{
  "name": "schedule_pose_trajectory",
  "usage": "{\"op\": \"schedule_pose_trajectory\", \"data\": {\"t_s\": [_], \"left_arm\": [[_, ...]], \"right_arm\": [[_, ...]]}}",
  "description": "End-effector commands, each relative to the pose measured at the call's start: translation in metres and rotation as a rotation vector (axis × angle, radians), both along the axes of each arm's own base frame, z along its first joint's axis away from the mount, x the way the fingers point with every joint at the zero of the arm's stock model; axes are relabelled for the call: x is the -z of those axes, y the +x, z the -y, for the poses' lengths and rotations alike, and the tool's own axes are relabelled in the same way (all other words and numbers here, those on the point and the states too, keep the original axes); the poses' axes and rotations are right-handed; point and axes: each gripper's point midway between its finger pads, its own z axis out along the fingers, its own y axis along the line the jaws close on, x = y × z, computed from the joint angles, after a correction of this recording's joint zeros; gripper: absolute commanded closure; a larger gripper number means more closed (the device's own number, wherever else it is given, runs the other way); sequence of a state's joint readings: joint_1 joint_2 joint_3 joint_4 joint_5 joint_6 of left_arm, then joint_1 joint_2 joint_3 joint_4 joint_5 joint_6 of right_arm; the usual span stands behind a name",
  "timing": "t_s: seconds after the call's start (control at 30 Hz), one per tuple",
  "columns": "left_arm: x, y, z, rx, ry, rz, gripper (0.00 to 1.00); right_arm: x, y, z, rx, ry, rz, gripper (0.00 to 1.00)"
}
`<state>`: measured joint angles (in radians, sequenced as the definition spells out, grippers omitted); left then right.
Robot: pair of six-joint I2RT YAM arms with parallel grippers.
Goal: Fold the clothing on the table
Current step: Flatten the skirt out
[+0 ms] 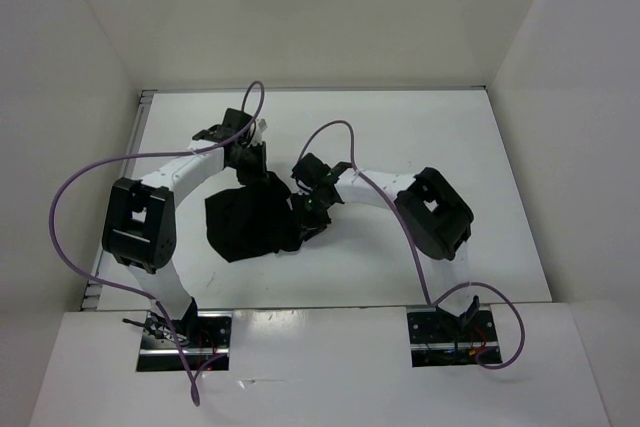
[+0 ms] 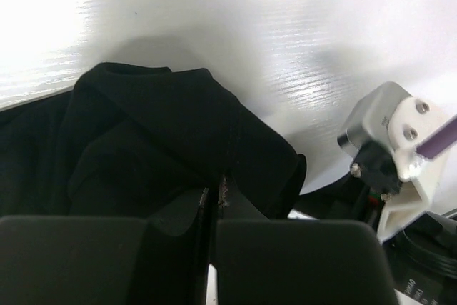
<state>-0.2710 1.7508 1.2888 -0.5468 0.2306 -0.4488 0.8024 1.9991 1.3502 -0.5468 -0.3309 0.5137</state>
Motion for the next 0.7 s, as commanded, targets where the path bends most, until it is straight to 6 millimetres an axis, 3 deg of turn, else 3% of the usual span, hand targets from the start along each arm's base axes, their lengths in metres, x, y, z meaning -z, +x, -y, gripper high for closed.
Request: {"op": "schedule_pose_trajectory", "data": {"t_s": [0.0,0.1,0.23,0.37,0.4,0.43,0.47,0.53,0.57,0.6,0.67], "left_arm": [[-0.015,0.001,0.000,0.006,-0.030,0.042,1.00],[-0.012,0.001,0.000,0.006,-0.030,0.042,1.00],[-0.018,-0.002,0.000,0.020,-0.054,0.048,1.00],[-0.040,-0.004,0.007,0.093,-0.112,0.102,1.00],[-0.057,0.001,0.011,0.112,-0.131,0.148,1.00],[-0.064,0.002,0.013,0.128,-0.143,0.157,1.00],[-0.081,0.003,0.015,0.140,-0.176,0.190,1.00],[-0.105,0.005,0.021,0.162,-0.211,0.236,1.00],[-0.133,0.007,0.022,0.177,-0.244,0.300,1.00],[-0.145,0.007,0.020,0.180,-0.259,0.319,1.00],[-0.169,0.005,0.018,0.184,-0.274,0.372,1.00]], "right_arm": [[-0.007,0.012,-0.020,0.018,0.058,0.017,0.68],[-0.006,0.025,-0.018,0.056,0.030,0.068,0.88],[-0.017,0.042,-0.008,0.128,-0.021,0.158,1.00],[-0.072,0.071,0.026,0.253,-0.065,0.313,1.00],[-0.086,0.086,0.040,0.308,-0.096,0.375,1.00],[-0.095,0.087,0.055,0.334,-0.131,0.389,1.00],[-0.124,0.094,0.062,0.370,-0.108,0.442,1.00],[-0.151,0.108,0.089,0.440,-0.136,0.501,1.00],[-0.162,0.111,0.098,0.467,-0.135,0.522,1.00],[-0.181,0.112,0.110,0.500,-0.123,0.557,1.00],[-0.200,0.119,0.135,0.566,-0.125,0.585,1.00]]}}
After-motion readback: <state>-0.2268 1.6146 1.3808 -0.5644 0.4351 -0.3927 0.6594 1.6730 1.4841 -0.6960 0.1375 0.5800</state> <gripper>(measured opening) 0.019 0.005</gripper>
